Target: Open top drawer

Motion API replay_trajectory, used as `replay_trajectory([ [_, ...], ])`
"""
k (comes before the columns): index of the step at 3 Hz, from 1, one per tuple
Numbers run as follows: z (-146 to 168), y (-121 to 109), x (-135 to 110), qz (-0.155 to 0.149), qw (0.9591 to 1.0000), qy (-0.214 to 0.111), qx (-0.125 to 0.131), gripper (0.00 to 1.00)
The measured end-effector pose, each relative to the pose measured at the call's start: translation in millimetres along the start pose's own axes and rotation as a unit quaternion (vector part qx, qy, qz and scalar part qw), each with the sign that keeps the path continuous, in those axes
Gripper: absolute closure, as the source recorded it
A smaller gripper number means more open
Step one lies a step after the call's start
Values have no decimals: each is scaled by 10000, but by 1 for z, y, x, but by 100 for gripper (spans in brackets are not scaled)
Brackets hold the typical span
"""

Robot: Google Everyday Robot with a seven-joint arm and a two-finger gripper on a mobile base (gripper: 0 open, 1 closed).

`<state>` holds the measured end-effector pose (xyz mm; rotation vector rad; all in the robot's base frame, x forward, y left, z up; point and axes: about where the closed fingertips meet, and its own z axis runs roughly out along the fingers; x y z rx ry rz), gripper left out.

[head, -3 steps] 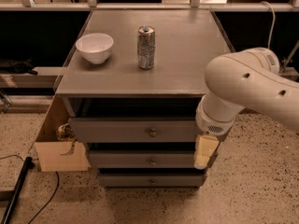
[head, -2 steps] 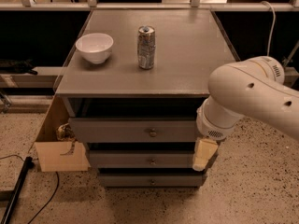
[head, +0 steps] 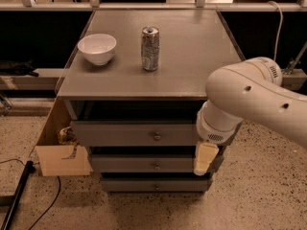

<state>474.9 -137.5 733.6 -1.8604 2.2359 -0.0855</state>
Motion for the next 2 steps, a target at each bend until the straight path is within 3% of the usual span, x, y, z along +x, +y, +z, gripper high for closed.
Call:
replay_trajectory([
  [1, 10, -1, -10, -108, 9999, 86, -41, 0],
  [2, 45, -9, -13, -162, 9994, 240, -201, 0],
])
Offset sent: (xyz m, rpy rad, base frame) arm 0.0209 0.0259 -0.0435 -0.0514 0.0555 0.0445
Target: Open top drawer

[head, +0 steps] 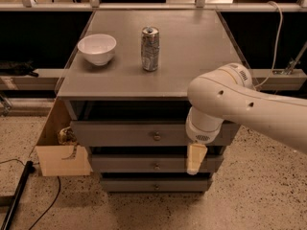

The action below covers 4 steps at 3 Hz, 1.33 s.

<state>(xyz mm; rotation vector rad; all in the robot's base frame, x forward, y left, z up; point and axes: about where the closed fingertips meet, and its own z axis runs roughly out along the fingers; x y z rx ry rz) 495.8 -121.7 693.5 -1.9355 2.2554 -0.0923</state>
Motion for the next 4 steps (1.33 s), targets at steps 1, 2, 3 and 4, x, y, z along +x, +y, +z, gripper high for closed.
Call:
replay_trajectory([
  [1, 2, -2, -2, -19, 10000, 39, 1, 0],
  [2, 10, -8, -8, -83, 9998, 179, 2, 0],
  [3, 22, -18, -9, -115, 9995, 290, -4, 0],
  [4, 35, -28, -9, -133, 9992, 379, -12, 0],
])
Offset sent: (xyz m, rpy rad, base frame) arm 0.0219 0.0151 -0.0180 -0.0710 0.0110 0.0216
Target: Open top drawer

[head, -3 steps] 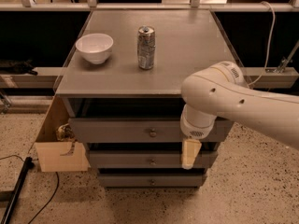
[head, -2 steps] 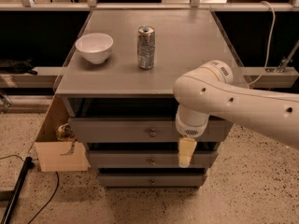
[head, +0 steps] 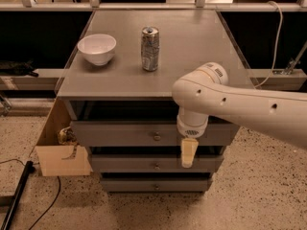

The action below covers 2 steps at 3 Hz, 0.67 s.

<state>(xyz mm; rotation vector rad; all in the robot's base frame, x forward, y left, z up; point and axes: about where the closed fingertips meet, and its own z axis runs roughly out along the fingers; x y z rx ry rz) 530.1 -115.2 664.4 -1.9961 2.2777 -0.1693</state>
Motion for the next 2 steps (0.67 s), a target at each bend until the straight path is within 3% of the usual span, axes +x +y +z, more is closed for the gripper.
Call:
replay_trajectory([
  [1, 32, -22, 7, 39, 9998, 181, -39, 0],
  [2, 33, -22, 7, 40, 9998, 184, -44, 0],
])
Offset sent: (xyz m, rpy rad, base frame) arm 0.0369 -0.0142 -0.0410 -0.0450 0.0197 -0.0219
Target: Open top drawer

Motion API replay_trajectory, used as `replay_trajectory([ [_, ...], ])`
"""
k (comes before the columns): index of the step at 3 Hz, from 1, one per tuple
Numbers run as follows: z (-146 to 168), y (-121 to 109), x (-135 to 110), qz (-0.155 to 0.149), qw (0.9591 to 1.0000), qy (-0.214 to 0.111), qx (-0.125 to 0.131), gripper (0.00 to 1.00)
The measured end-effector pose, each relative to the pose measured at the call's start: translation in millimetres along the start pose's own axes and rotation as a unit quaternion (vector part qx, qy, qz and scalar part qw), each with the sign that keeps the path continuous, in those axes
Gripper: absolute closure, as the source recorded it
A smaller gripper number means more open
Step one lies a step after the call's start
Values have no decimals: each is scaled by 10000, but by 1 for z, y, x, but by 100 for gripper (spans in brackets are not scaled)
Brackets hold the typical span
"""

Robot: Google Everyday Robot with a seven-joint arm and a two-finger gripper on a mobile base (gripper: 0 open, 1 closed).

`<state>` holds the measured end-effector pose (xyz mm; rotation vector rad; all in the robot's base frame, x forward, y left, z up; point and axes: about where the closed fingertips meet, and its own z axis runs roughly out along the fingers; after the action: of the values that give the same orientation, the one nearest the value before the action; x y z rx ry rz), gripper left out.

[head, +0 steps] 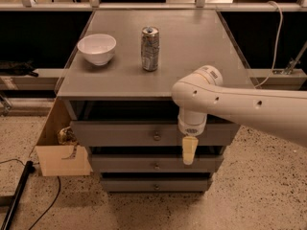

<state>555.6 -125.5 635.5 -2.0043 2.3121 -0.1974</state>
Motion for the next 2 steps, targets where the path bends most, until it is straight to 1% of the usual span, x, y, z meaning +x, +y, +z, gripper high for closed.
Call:
replay_trajectory([
  [1, 0, 0, 0, 0, 10000, 0, 0, 16],
  [2, 0, 0, 0, 0, 10000, 0, 0, 40],
])
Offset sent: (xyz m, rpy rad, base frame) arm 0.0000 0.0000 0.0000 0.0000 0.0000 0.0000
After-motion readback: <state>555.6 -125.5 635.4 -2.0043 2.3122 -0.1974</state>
